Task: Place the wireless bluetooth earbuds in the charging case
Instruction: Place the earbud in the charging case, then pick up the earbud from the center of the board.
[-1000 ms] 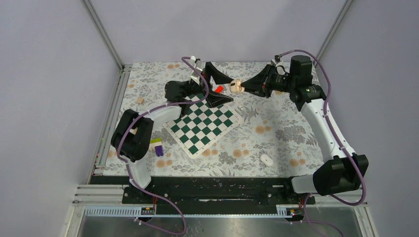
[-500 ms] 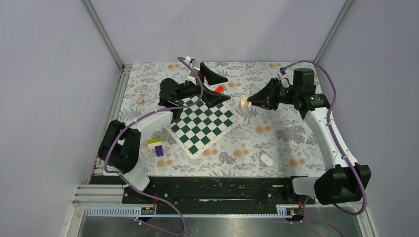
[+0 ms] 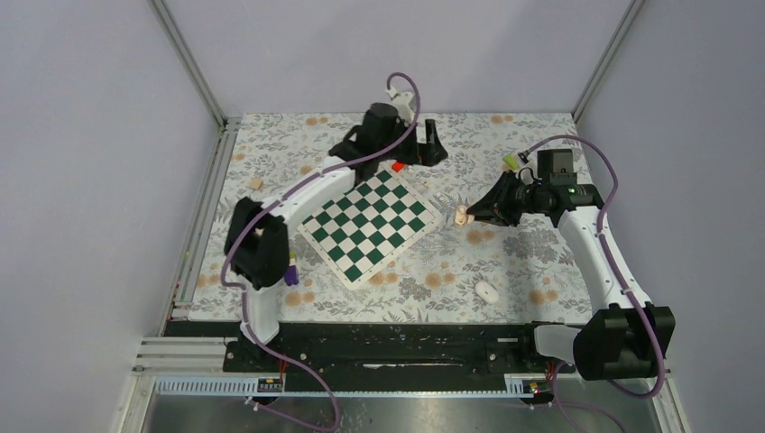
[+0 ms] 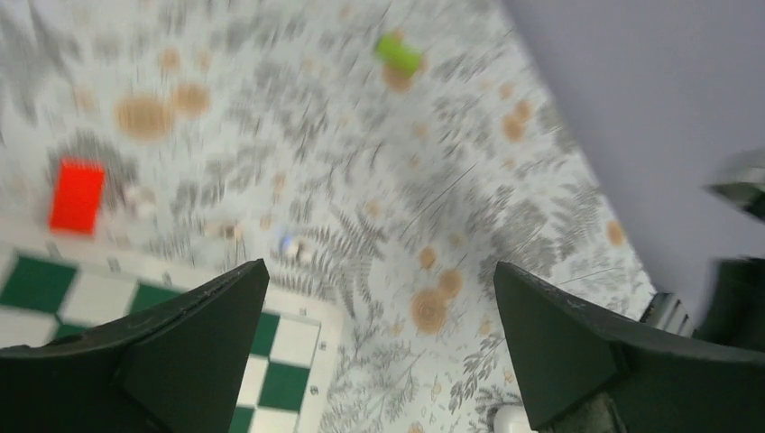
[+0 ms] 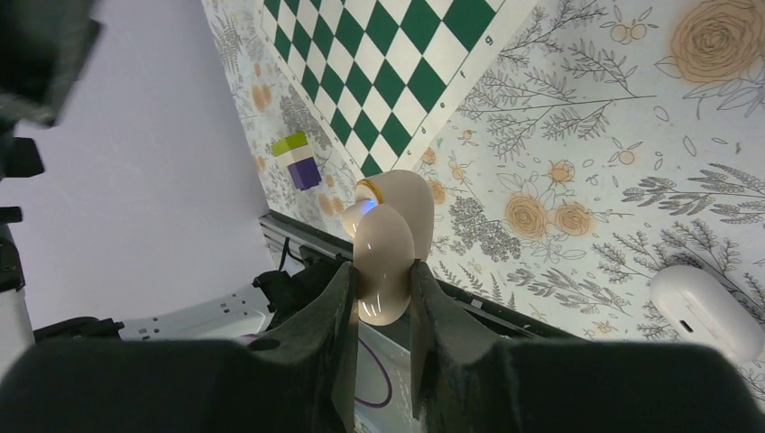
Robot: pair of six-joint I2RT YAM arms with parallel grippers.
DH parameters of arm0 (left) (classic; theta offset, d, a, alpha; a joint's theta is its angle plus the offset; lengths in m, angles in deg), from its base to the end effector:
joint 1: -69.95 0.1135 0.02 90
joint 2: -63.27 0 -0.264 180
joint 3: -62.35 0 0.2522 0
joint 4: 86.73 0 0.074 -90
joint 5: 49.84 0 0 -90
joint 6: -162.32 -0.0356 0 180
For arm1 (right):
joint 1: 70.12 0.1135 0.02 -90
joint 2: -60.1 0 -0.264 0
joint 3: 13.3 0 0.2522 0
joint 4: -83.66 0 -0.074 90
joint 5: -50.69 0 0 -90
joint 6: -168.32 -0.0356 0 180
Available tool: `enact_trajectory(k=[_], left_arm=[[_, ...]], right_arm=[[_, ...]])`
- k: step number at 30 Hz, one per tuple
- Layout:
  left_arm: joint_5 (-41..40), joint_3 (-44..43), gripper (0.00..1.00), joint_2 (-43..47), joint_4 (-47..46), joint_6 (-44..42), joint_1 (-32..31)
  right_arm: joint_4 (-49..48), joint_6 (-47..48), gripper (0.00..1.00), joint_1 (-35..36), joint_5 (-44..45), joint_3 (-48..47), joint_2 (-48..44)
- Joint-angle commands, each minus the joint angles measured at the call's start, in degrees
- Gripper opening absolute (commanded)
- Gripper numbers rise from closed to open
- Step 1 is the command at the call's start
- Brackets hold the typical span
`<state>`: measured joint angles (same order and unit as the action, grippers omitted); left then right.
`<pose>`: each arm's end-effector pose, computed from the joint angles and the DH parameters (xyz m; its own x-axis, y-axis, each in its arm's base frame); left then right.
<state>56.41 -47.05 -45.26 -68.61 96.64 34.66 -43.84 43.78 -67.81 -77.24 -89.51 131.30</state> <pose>0.3692 -0.2735 0.3356 -0.5388 -0.1030 -0.8361 0.6045 0.6440 -0.4689 0.2540 0.0321 0.3102 -0.8601 0.4129 -0.2997 0.0496 0.6523 0.7564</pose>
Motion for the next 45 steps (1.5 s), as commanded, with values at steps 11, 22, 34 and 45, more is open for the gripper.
enact_trajectory(k=[11, 22, 34, 45], left_arm=[[-26.9, -25.9, 0.76, -24.9, 31.5, 10.2, -6.2], [-32.8, -33.8, 0.59, -31.7, 31.4, 10.4, -6.3], [-31.1, -38.0, 0.48, -37.6, 31.6, 14.0, -5.5], [-29.5, -40.1, 0.40, -40.0, 31.0, 15.3, -5.2]], right_arm=[[1.8, 2.2, 0.00, -0.5, 0.8, 0.2, -3.8], [1.8, 2.0, 0.00, -0.5, 0.2, 1.0, -4.8], [1.8, 1.6, 0.00, -0.5, -0.1, 1.1, -5.0], [1.8, 1.8, 0.00, -0.5, -0.1, 1.1, -4.7]])
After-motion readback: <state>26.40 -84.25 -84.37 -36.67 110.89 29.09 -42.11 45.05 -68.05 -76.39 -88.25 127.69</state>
